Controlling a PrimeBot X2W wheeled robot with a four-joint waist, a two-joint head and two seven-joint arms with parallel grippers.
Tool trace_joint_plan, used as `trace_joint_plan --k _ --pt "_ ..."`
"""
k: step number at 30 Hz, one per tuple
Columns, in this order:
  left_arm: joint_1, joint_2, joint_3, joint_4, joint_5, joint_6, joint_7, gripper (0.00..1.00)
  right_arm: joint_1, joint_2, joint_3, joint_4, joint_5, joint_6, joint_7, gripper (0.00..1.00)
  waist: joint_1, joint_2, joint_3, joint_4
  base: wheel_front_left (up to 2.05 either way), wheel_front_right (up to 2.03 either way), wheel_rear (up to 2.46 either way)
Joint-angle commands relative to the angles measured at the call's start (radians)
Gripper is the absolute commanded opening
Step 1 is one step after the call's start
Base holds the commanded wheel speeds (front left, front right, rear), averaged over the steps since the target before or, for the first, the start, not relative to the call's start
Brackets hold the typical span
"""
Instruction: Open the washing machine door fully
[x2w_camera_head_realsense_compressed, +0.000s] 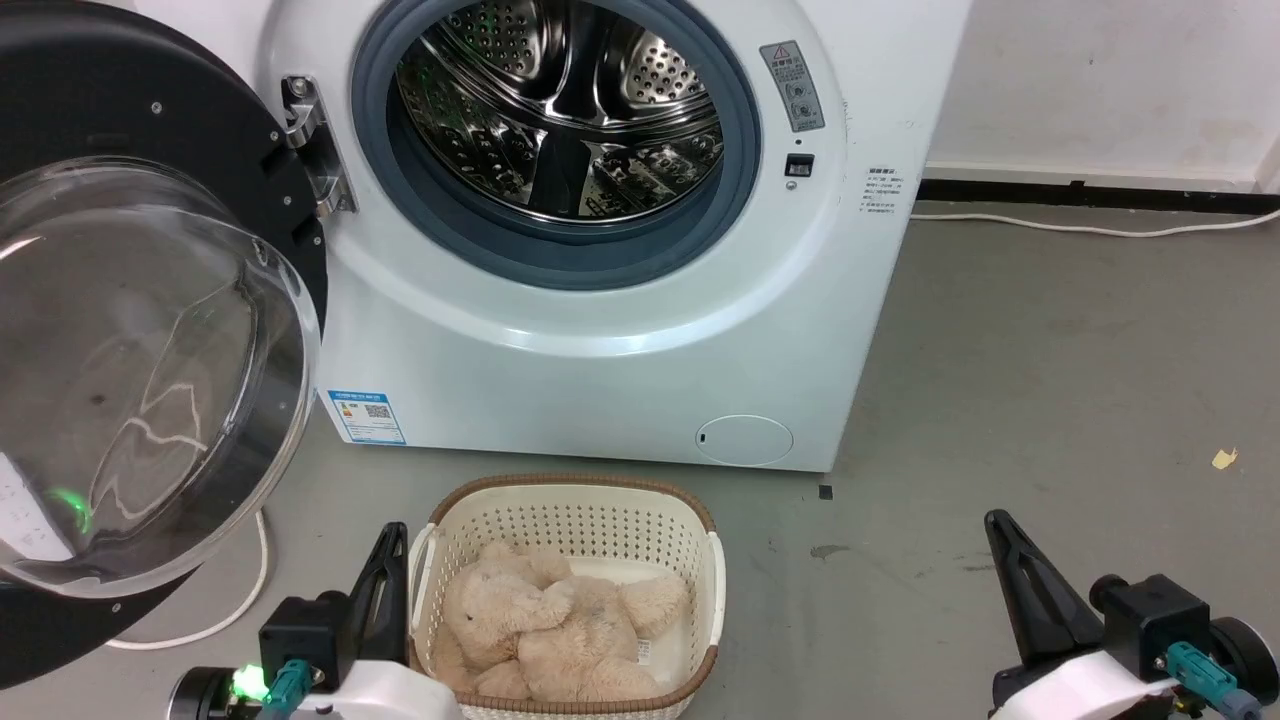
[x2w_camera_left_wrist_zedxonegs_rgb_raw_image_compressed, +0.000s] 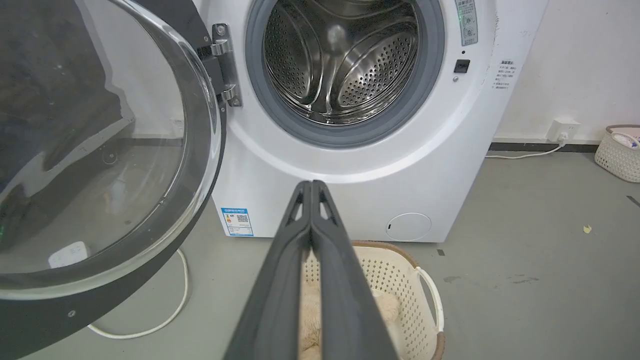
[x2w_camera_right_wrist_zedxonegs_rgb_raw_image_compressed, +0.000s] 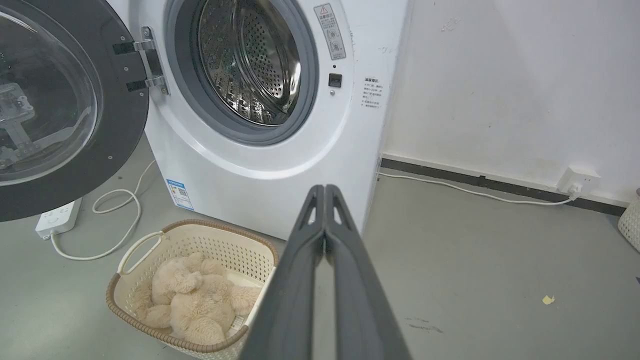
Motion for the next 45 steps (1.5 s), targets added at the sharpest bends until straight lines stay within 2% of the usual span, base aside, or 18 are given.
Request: trace_joint_plan --k 1,45 --pt "-0.013 -0.005 0.005 -0.005 0.010 -0.004 0.005 0.00 -0.020 0.001 0.002 0.003 -0.006 -0.001 0.008 0.00 0.0000 0.0000 0.000 0.000 0.00 0.00 0.00" --pt "-0.043 -0.016 0.037 -0.021 0.060 -0.023 0.081 0.00 -0.046 0.002 0.014 0.007 -0.015 -0.001 0.079 0.00 -0.0001 0.0000 0.001 0.002 0.00 0.00 0.00"
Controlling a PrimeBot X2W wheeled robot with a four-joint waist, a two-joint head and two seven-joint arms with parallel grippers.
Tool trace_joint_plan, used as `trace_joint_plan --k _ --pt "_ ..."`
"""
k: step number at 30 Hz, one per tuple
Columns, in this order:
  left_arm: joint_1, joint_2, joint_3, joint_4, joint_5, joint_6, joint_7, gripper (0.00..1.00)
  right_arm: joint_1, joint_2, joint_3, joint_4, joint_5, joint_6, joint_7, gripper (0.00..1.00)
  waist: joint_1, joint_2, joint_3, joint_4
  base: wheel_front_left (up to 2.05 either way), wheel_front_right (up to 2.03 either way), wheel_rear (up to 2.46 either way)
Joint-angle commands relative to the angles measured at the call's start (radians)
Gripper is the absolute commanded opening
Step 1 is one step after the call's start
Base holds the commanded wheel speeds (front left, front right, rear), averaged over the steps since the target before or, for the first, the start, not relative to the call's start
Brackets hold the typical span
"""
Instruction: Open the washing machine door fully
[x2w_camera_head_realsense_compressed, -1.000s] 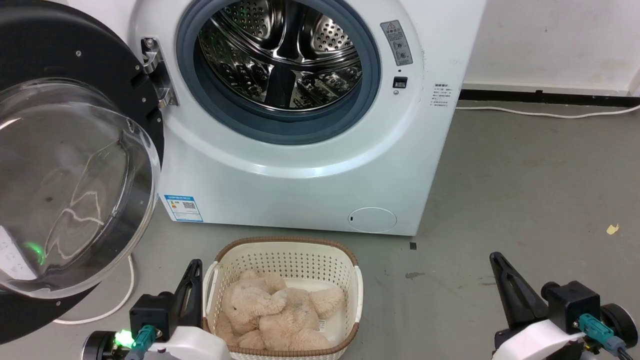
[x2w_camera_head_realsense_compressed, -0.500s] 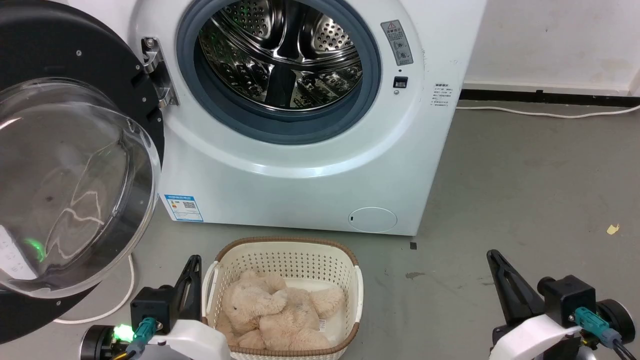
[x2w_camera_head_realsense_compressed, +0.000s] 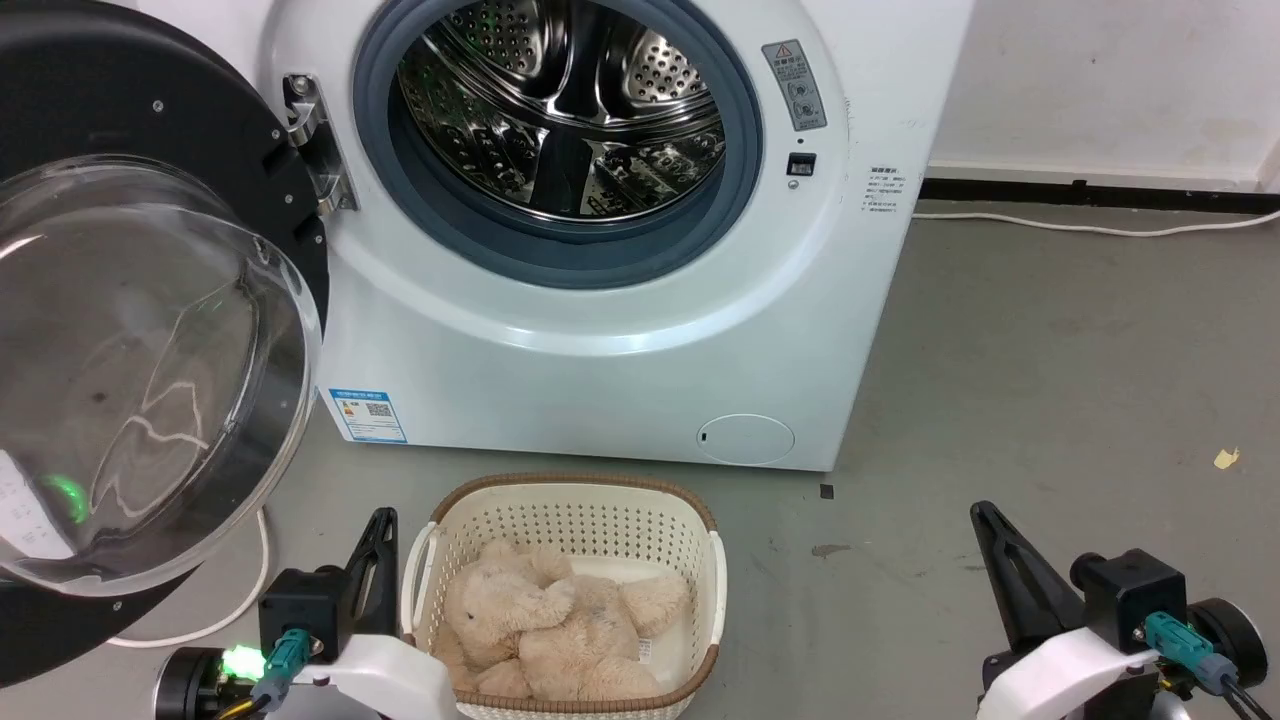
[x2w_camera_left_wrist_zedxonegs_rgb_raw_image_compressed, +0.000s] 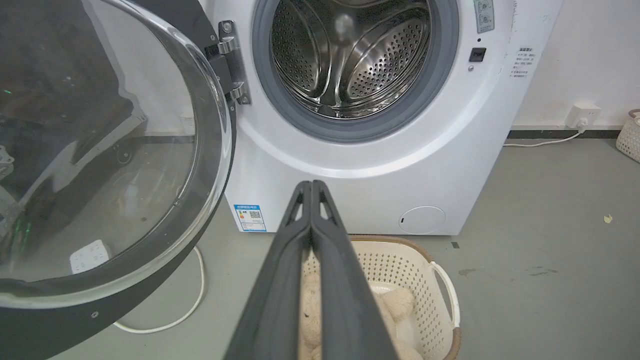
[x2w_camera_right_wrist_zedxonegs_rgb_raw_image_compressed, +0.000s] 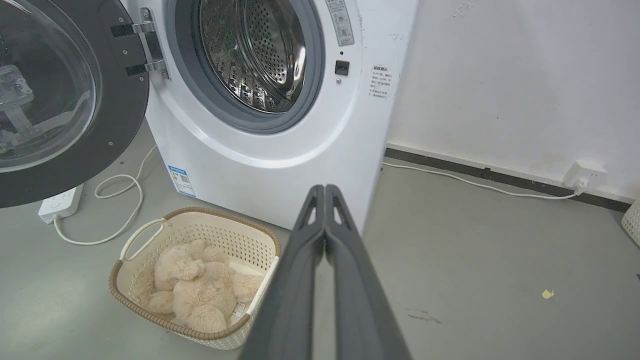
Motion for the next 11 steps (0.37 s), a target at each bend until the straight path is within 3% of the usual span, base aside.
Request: trace_joint_plan --k 1,11 --pt "-0.015 -0.001 0.000 -0.004 0.003 -0.005 0.000 0.00 -0.014 0.002 0.000 0.002 -0.008 -0.001 0.001 0.00 0.0000 0.0000 0.000 0.000 0.00 0.00 0.00" --pt "-0.015 -0.001 0.000 -0.004 0.003 -0.005 0.000 0.00 -0.014 0.002 0.000 0.002 -0.008 -0.001 0.001 0.00 0.0000 0.0000 0.000 0.000 0.00 0.00 0.00"
